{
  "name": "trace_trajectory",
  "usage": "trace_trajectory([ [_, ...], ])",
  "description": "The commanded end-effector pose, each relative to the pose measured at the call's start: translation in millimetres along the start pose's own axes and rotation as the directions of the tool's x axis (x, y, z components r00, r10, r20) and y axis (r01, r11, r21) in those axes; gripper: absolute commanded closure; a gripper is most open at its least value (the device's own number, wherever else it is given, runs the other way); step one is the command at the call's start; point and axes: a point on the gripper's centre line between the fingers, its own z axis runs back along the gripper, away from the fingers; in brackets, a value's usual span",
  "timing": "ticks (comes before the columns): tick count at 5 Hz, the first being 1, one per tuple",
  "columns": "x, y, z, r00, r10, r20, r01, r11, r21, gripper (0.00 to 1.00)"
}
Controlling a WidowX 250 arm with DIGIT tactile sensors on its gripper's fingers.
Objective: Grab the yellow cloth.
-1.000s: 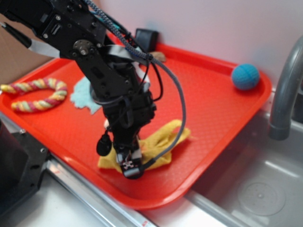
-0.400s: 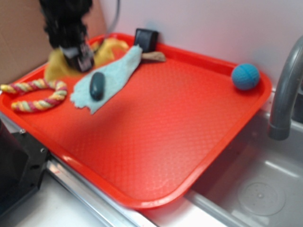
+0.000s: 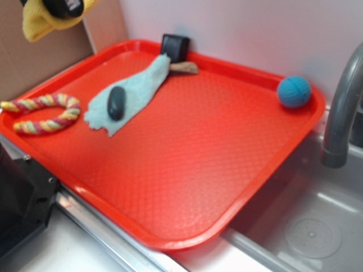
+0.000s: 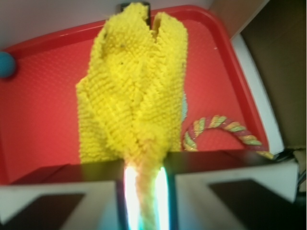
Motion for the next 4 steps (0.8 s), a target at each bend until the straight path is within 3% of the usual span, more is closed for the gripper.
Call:
trace_trajectory([
  [1, -17.2, -2.7, 31.2, 0.995, 0.102, 0.009, -0.102, 0.994, 0.035, 1.00],
  [4, -18.8, -4.3, 32.8, 0.996, 0.086, 0.017, -0.086, 0.995, 0.047, 1.00],
])
